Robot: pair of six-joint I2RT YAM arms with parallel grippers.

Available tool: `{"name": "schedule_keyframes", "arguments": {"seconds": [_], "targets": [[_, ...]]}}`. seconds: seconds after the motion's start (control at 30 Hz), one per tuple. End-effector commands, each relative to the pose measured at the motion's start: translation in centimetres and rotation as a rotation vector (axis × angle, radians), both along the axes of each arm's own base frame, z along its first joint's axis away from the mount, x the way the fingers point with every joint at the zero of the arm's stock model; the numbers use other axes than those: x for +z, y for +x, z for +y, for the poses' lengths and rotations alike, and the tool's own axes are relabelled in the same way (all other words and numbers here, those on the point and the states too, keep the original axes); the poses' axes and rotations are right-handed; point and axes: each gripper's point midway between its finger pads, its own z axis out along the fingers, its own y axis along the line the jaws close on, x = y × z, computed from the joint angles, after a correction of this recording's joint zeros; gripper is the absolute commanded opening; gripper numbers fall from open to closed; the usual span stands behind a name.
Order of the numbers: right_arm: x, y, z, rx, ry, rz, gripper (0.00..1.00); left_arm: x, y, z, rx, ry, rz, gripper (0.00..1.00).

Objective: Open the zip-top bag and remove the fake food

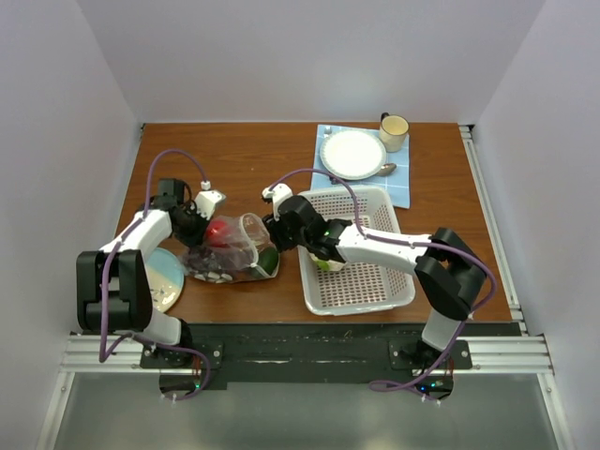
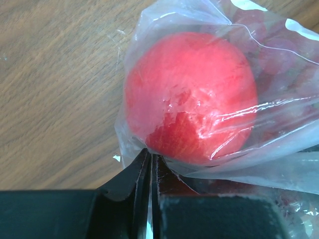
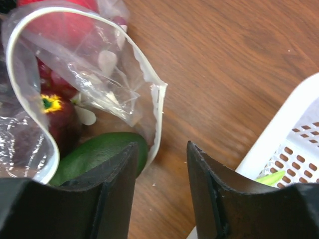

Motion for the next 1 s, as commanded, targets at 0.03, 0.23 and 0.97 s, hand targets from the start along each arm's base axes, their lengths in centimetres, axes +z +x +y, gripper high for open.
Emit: {"name": "schedule_keyframes", "arguments": {"seconds": [0.03, 0.23, 0.97], "targets": [[0.0, -0.6, 0.5, 0.116, -0.063, -0.027, 0.56, 0.4, -0.4, 0.3, -0.016, 0.024, 0.001, 0.09], [-0.7, -1.7, 3.3, 0.229, -0.123, -0.027, 0.75, 1.2, 0.5, -0.1, -0.014, 0.002, -0.014, 0.10], [-4.1, -9.8, 1.9, 0.120, -0.294, -0.016, 0.87, 0.6, 0.3, -0.4, -0.021, -0.014, -0.007, 0.11]]}}
